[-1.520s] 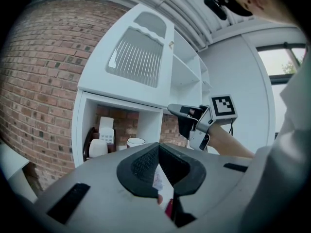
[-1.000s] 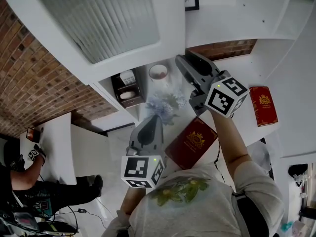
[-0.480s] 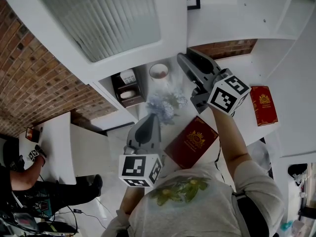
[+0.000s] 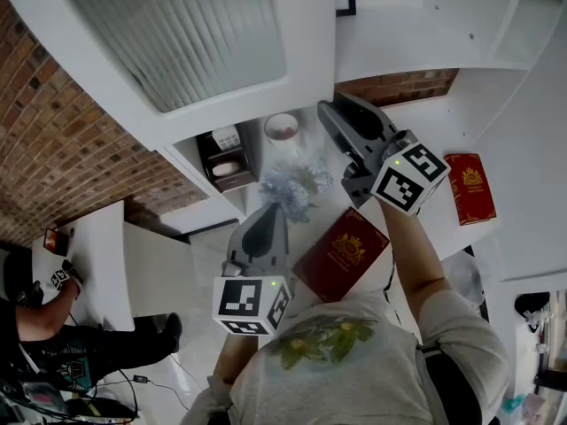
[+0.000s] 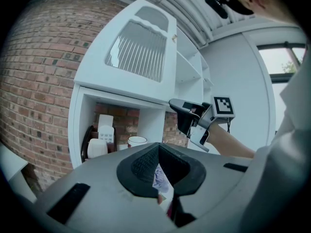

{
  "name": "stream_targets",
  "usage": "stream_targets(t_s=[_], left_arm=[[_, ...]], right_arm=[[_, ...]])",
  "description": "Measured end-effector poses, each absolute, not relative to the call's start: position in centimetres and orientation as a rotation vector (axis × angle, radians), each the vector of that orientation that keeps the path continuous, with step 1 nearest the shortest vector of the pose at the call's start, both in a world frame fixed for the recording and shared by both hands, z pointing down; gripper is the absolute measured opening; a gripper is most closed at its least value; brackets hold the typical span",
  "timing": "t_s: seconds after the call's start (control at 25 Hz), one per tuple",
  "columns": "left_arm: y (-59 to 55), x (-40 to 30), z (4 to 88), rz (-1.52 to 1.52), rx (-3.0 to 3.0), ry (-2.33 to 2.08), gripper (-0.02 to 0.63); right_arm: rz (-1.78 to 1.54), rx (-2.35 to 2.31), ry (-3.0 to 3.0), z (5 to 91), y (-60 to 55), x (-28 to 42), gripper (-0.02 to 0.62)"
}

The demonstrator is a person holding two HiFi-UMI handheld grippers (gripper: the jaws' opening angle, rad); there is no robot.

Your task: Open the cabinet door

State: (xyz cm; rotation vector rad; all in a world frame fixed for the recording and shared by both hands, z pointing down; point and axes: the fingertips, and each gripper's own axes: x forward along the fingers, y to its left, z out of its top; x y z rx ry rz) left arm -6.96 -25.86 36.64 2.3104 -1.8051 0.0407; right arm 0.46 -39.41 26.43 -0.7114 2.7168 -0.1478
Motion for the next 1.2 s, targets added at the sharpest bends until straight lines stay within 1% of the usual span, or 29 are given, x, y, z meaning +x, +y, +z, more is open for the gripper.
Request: stream_targets(t_s=[0.44,0.96,1.2], left_arm=[[-25.5,-6.9,36.7,0.033,2.305,-1.805,0.008],[-25.6,-6.3,37.0,0.04,2.318,-1.772,0.008],[-25.6,-6.5,37.1,0.029,2.309,-1.773,0.008]], right_arm=[[-0.089,-0.765,2.715,26.4,-37.0,1.2,0.103],[0.06,-0.849,2.722,26.4,-33.7,1.8,0.095],[0.05,-0.869,2.704,26.4,-32.5,2.0,0.092]])
